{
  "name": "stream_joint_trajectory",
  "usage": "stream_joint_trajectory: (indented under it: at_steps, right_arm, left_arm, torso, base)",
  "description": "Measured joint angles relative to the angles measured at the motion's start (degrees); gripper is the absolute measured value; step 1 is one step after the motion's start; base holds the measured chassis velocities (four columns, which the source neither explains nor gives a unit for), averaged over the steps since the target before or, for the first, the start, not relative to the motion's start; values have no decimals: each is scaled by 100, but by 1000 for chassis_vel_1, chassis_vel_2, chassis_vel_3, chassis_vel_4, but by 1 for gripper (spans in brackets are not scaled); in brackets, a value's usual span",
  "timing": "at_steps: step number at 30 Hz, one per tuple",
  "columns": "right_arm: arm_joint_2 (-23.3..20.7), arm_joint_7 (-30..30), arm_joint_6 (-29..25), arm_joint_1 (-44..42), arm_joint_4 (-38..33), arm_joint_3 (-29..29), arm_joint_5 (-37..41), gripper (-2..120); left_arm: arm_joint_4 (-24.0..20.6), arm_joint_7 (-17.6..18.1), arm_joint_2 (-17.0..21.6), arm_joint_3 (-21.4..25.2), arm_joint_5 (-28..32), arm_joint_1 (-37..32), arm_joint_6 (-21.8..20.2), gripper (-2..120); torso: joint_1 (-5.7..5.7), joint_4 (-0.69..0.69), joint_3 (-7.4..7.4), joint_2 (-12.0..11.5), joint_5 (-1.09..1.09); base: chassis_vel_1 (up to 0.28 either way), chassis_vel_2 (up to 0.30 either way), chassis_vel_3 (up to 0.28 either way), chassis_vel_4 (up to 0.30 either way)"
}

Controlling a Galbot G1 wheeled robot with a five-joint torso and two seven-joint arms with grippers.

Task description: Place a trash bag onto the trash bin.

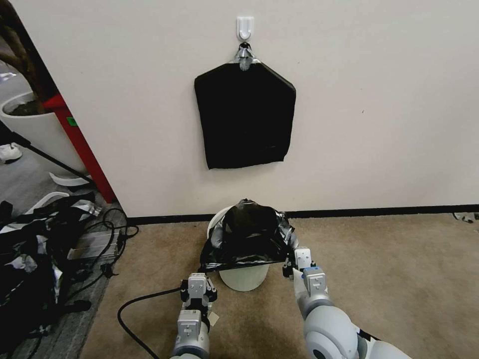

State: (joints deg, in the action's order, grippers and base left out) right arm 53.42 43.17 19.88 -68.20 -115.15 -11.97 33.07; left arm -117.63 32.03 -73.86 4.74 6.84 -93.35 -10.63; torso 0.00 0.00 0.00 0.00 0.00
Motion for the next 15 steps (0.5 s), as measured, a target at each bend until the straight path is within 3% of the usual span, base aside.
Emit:
stream_joint_trajectory:
  at_steps: [15]
  right_arm:
    - [97, -897, 227, 259, 765, 5, -587, 0]
  left_arm:
    - [866, -207, -174, 95, 168, 505, -7, 0]
  torso:
    - [0, -1, 0, 0, 4]
  base:
    - [0, 0, 0, 0]
